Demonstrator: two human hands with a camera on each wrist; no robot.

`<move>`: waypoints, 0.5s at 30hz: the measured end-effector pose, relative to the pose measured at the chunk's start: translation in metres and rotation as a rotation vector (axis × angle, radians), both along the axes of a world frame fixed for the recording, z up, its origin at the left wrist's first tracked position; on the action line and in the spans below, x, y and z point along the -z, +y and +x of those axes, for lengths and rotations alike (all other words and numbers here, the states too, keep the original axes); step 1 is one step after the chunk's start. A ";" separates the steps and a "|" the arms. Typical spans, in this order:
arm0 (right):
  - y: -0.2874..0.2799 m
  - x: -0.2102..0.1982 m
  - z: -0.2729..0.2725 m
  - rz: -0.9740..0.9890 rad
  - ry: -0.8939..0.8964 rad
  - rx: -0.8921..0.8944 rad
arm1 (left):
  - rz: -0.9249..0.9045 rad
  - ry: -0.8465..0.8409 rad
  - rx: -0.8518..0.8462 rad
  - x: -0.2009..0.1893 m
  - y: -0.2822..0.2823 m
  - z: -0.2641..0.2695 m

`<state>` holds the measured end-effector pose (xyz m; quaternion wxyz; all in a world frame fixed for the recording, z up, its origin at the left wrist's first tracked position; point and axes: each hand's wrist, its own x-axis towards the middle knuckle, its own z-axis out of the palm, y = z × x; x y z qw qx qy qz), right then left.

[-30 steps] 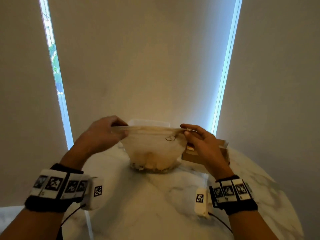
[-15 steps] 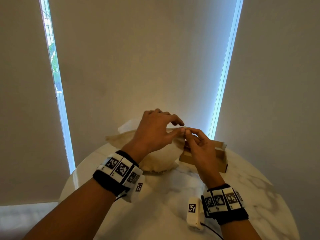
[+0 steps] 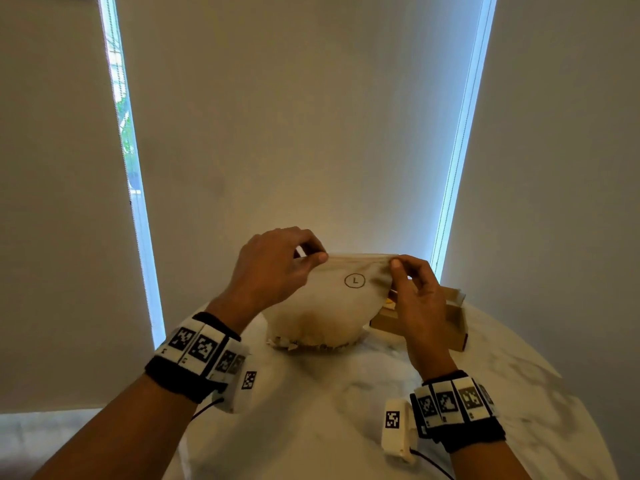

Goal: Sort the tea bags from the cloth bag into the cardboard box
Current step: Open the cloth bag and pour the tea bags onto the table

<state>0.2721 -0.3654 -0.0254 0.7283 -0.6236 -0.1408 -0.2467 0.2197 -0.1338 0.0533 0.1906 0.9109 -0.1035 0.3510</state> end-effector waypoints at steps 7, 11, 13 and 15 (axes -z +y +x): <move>0.000 0.004 0.008 0.015 0.041 0.028 | -0.151 0.029 -0.113 -0.002 0.070 -0.011; -0.002 0.004 0.009 -0.010 0.043 0.063 | -0.283 -0.030 -0.085 -0.002 0.084 -0.018; -0.001 0.002 0.007 -0.020 0.046 0.057 | -0.395 0.021 0.049 -0.005 0.075 -0.022; -0.001 -0.001 0.005 -0.029 0.041 0.047 | -0.468 0.121 0.171 -0.009 0.062 -0.024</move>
